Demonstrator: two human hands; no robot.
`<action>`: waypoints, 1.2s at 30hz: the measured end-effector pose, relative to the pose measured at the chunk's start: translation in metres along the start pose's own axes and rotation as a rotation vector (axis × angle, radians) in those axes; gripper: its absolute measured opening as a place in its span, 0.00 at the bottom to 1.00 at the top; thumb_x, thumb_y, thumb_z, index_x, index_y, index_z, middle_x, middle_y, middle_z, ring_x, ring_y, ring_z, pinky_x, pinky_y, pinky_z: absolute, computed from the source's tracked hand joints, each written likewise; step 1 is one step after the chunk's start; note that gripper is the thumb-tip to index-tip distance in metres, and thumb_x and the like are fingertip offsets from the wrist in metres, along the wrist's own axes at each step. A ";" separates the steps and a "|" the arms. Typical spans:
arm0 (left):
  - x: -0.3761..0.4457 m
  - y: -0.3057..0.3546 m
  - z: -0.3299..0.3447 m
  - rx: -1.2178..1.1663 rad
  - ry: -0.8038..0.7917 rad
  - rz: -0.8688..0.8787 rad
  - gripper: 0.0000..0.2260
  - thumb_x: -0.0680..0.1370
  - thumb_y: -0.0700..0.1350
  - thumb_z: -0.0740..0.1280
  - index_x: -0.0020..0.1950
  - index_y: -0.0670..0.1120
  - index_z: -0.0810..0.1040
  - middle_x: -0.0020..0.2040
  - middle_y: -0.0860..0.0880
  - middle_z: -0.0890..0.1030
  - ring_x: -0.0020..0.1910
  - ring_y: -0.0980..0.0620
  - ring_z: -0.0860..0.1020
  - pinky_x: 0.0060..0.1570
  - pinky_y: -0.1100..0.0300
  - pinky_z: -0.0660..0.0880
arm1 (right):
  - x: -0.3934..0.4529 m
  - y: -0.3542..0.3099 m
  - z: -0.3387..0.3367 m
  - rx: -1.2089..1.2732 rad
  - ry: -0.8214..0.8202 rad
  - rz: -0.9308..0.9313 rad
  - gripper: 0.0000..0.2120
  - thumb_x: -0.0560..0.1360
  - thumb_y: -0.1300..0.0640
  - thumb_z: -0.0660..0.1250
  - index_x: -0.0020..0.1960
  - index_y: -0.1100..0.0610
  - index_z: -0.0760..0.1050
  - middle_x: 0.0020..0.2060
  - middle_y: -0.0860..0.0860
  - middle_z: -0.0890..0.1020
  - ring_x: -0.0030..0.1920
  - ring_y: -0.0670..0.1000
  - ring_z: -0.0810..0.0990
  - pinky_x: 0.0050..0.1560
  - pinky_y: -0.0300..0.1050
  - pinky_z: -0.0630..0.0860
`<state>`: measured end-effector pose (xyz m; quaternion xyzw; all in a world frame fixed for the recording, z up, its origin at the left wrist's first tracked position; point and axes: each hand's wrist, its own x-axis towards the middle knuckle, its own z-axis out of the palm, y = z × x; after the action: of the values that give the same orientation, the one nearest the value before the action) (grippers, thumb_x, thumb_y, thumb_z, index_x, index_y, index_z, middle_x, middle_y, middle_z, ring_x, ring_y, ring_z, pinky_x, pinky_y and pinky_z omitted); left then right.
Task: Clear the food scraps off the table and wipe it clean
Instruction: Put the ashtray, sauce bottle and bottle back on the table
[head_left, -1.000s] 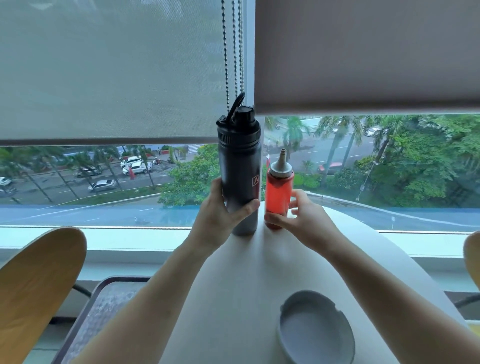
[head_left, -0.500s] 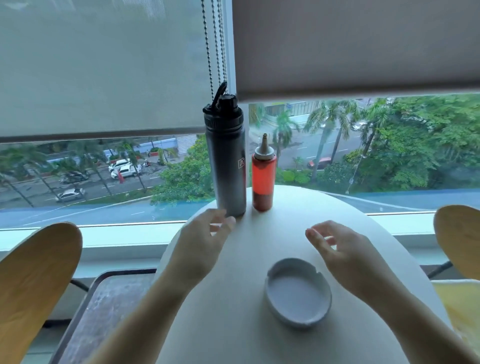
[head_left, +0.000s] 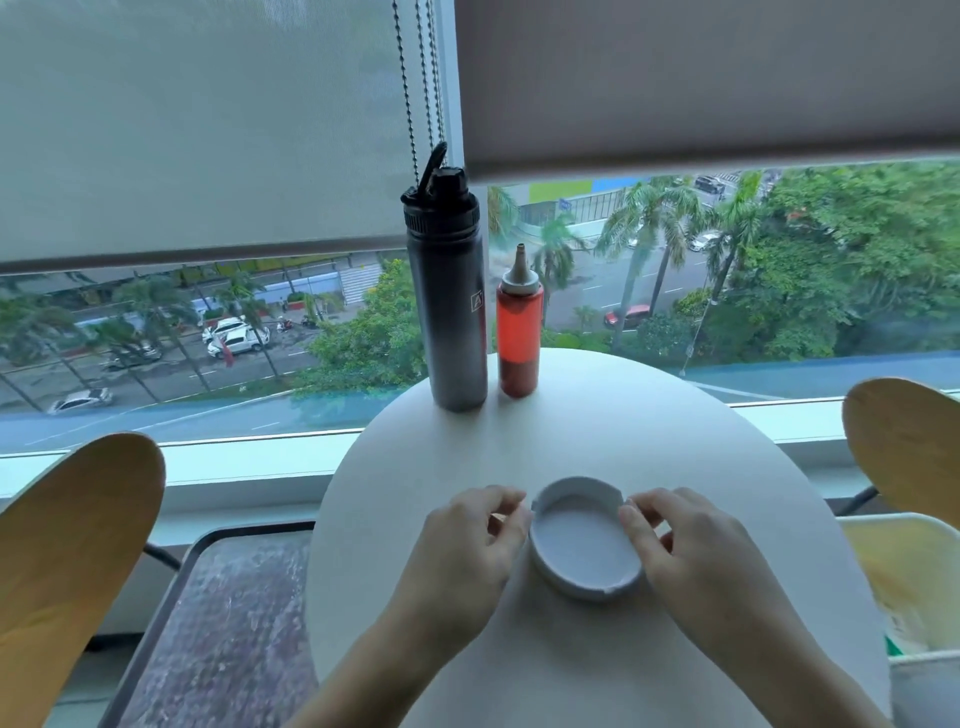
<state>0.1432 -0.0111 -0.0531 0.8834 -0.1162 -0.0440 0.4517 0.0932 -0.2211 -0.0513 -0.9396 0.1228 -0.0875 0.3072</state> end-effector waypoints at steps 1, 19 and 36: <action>-0.001 0.000 0.001 -0.003 -0.002 0.008 0.11 0.81 0.53 0.67 0.60 0.53 0.83 0.48 0.57 0.84 0.42 0.61 0.81 0.49 0.61 0.79 | -0.002 -0.002 0.002 -0.006 0.002 0.008 0.06 0.80 0.48 0.65 0.51 0.46 0.81 0.43 0.43 0.80 0.42 0.46 0.80 0.46 0.45 0.73; -0.004 0.002 0.014 0.056 0.015 0.111 0.14 0.83 0.49 0.63 0.68 0.50 0.79 0.57 0.55 0.82 0.55 0.59 0.79 0.58 0.65 0.74 | 0.000 -0.007 0.002 -0.036 0.021 0.078 0.10 0.81 0.56 0.62 0.51 0.54 0.82 0.43 0.50 0.80 0.45 0.54 0.78 0.46 0.48 0.71; 0.091 0.053 0.034 -0.066 0.169 0.069 0.11 0.82 0.47 0.64 0.59 0.48 0.84 0.47 0.51 0.86 0.46 0.53 0.83 0.51 0.55 0.79 | 0.114 0.003 -0.035 -0.064 0.100 -0.043 0.12 0.78 0.58 0.61 0.41 0.59 0.80 0.32 0.56 0.82 0.38 0.59 0.80 0.40 0.50 0.76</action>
<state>0.2165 -0.0900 -0.0273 0.8641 -0.1066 0.0425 0.4900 0.1931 -0.2747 -0.0153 -0.9459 0.1204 -0.1369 0.2685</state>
